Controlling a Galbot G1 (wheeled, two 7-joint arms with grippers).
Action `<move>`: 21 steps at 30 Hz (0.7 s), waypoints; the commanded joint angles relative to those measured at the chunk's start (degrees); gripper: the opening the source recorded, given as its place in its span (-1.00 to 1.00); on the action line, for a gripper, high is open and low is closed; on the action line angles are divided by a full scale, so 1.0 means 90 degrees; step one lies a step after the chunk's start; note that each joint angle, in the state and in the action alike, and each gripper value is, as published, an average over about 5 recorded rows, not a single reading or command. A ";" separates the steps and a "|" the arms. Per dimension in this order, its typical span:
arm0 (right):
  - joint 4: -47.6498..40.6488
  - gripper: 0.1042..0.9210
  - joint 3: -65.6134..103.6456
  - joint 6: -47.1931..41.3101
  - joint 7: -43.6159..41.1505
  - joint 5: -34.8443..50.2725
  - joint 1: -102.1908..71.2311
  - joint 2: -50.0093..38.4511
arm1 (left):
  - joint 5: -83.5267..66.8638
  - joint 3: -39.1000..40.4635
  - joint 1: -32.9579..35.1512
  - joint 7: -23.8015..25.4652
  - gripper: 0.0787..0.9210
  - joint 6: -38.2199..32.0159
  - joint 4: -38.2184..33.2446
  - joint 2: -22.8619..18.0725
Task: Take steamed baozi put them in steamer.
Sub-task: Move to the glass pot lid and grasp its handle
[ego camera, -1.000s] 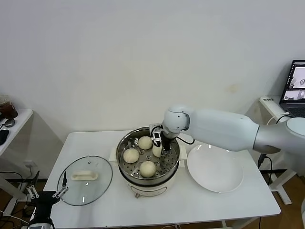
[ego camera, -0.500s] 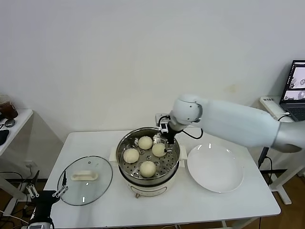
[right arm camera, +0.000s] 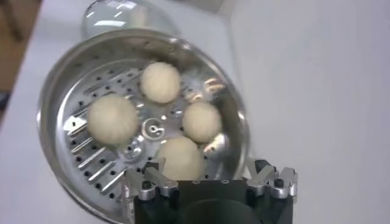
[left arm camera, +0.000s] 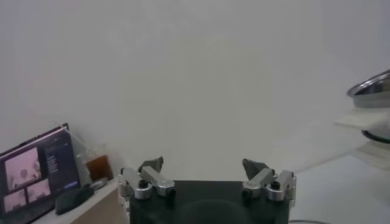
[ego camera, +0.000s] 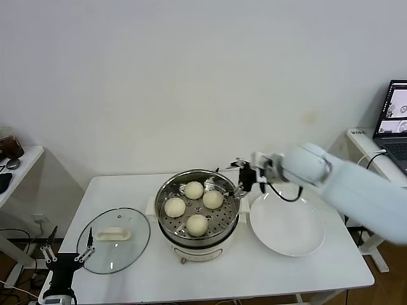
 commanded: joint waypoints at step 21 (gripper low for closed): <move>0.0171 0.76 0.9564 0.5357 0.2007 -0.2255 -0.9301 0.4936 | 0.2694 0.0408 -0.0054 -0.0893 0.77 0.0713 0.0178 0.0171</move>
